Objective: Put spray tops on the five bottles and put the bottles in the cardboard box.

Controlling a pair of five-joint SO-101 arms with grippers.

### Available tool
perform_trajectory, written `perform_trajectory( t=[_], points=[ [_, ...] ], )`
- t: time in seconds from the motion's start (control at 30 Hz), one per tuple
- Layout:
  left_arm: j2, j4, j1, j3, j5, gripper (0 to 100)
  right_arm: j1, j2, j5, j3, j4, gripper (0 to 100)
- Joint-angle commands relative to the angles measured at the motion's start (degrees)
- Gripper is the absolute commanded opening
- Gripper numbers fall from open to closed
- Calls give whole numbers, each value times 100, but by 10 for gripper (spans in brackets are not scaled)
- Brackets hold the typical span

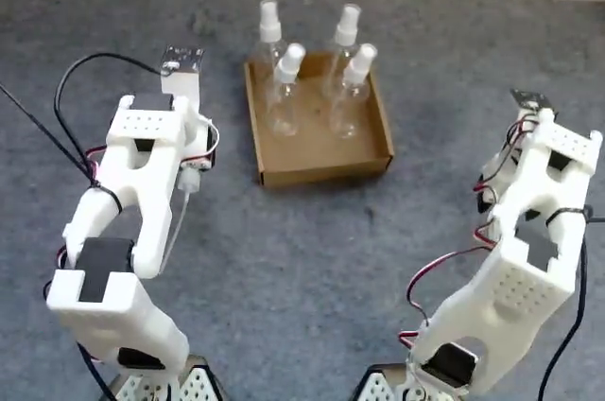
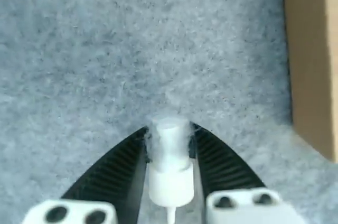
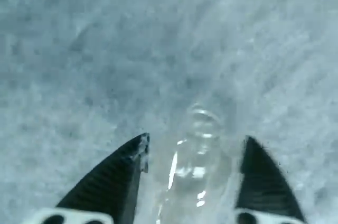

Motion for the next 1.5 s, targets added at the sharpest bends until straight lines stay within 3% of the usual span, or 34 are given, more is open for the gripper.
perform_trajectory(
  t=[0.0,0.13,0.33,0.53,0.7,0.77,1.0,1.23,1.4,1.47],
  points=[
    [-57,-167,84,-22,26,4,22,-84,-62,-400,101,85],
    [-101,-149,84,-40,26,4,-66,-303,-18,-400,110,9],
    [-330,-141,75,-189,26,4,-523,-1253,413,-365,497,4],
    [-1499,35,31,-189,26,4,-1103,-2193,396,-277,743,4],
    [-2651,281,-31,-110,-114,4,-1499,-3187,422,752,119,4],
    [-2870,396,-31,127,-281,4,-1411,-3415,624,1385,-127,4],
    [-2993,237,-198,1226,-387,4,154,-3029,1275,2536,-1789,4],
    [-2993,-404,-101,2070,-378,3,110,-2343,1301,2536,-2308,26],
    [-2993,-677,-101,2352,-387,4,-40,-2290,1257,2571,-2299,173],
    [-2993,-686,-84,2413,-387,4,-31,-2308,914,2545,-2176,209]
  ],
)
